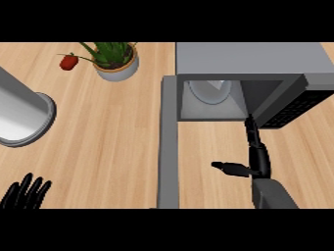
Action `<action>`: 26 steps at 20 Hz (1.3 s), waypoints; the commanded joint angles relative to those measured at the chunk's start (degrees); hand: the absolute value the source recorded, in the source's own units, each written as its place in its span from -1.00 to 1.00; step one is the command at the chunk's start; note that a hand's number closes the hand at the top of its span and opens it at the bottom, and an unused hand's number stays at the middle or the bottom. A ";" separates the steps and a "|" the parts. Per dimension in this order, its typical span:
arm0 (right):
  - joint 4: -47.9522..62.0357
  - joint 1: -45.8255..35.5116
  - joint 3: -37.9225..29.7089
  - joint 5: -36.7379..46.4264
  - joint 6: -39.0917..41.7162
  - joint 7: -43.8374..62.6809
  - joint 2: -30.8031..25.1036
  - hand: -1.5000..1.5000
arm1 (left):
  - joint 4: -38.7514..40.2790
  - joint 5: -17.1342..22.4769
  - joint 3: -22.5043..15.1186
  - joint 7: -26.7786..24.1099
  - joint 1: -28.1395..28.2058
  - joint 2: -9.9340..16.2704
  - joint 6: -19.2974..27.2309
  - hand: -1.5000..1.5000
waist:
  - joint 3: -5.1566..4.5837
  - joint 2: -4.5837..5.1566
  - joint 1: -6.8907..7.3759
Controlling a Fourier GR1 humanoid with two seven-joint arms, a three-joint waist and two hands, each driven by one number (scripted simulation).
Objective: Pick up the milk, place it into the microwave and close the microwave
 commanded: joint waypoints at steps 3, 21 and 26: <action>-11.61 10.94 1.26 -1.27 2.48 -0.75 -1.75 1.00 | 2.40 -4.19 -6.05 1.15 -3.01 0.42 -1.59 -1.00 | -0.07 -0.13 -0.98; -34.76 31.20 -4.84 -12.35 14.13 7.82 -12.34 -1.00 | 20.22 -22.81 -17.90 -2.52 -22.30 -0.54 13.56 1.00 | -0.02 0.24 -0.29; -29.48 33.20 -6.24 -11.89 19.11 1.72 -13.23 -1.00 | 23.12 -24.09 -20.58 -1.87 -27.80 -0.07 13.19 1.00 | 0.04 0.22 0.06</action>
